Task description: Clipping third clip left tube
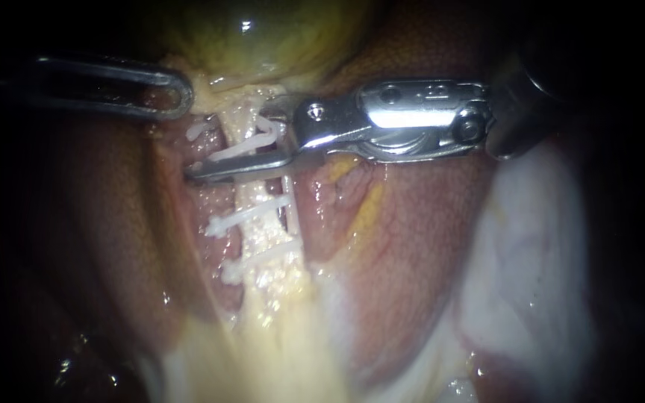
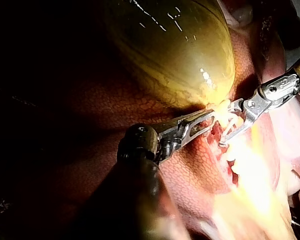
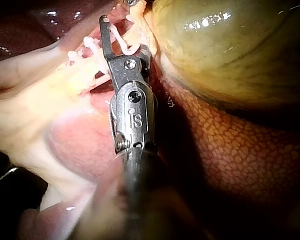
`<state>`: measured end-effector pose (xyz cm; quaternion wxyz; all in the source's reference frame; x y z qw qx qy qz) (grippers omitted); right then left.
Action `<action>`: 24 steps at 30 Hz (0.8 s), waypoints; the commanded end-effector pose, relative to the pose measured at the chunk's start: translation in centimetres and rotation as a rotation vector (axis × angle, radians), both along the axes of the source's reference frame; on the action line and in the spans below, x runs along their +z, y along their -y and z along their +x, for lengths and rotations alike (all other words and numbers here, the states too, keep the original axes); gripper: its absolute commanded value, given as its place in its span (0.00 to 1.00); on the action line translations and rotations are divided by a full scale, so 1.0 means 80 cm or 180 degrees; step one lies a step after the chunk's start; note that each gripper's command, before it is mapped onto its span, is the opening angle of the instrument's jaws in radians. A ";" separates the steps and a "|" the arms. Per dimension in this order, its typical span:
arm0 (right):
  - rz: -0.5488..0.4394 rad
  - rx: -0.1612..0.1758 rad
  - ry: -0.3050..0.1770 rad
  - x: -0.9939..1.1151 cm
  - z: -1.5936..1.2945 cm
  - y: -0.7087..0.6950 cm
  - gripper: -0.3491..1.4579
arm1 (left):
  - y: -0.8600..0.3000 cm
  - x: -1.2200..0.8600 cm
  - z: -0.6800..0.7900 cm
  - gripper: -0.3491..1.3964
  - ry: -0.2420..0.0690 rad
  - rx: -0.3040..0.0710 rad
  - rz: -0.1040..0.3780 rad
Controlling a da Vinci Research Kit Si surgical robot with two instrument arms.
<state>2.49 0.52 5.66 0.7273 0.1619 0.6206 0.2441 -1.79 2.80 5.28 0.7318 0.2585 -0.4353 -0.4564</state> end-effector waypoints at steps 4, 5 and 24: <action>0.0041 -0.0332 -0.0285 -0.0001 0.0001 0.0001 0.42 | 0.0000 0.0000 0.0000 0.00 0.0000 0.0000 0.0000; 0.0020 -0.0379 -0.0363 -0.0001 0.0001 0.0002 0.42 | 0.0000 0.0000 0.0000 0.00 0.0000 0.0000 0.0000; 0.1340 -0.1031 -0.1415 -0.0008 0.0003 0.0007 0.43 | 0.0003 0.0003 -0.0006 0.00 0.0000 -0.0001 -0.0003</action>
